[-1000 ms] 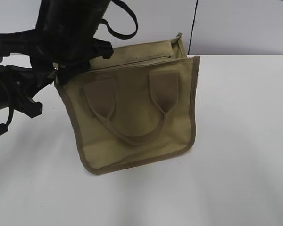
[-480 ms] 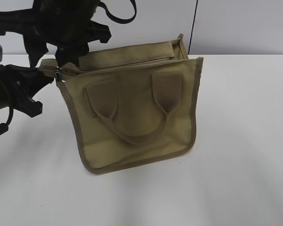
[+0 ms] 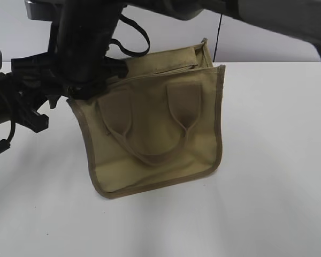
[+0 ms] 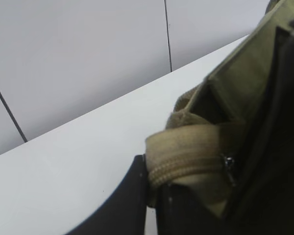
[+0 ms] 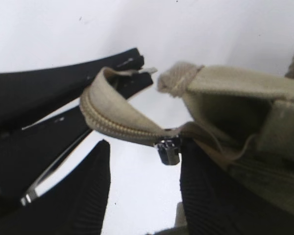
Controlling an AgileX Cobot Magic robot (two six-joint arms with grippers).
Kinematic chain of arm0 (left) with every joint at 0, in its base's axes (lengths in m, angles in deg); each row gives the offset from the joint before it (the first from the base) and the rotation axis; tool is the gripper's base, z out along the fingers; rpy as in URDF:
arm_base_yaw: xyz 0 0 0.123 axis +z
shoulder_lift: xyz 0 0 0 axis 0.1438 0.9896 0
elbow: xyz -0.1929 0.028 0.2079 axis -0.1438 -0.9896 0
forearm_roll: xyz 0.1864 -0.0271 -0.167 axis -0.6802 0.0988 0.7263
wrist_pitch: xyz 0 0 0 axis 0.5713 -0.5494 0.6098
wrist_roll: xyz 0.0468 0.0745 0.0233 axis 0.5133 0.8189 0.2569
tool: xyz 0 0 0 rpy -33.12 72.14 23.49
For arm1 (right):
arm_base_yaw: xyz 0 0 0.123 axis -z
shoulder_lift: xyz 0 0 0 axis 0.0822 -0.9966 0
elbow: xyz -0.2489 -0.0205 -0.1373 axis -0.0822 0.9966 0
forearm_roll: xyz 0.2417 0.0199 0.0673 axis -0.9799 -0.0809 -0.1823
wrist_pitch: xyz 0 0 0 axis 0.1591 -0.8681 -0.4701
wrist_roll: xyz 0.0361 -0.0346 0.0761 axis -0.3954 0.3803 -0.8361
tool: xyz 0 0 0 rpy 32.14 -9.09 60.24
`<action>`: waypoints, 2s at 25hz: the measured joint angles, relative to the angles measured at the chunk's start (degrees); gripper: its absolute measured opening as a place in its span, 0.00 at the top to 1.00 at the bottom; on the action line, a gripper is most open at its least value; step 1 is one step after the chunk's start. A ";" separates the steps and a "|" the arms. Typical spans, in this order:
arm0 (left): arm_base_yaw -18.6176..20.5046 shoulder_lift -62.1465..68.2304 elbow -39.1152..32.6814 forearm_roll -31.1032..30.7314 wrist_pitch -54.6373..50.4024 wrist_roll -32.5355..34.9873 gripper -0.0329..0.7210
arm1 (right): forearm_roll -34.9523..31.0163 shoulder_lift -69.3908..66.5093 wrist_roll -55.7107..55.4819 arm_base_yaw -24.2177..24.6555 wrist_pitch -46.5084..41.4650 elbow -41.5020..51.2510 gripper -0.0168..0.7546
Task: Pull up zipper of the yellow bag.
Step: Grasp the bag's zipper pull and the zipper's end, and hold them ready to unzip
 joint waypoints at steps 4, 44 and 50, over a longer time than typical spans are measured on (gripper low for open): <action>0.00 0.00 0.00 -0.07 0.00 -0.66 0.95 | 2.50 -0.42 -3.50 0.00 1.54 0.00 0.57; -0.24 -0.05 0.00 -0.76 0.73 -1.25 0.95 | -12.58 5.94 12.62 8.96 -10.15 -0.04 1.00; -0.36 -0.29 0.02 0.66 -1.29 -1.25 0.95 | -14.29 6.17 13.16 11.71 -11.30 -0.04 1.00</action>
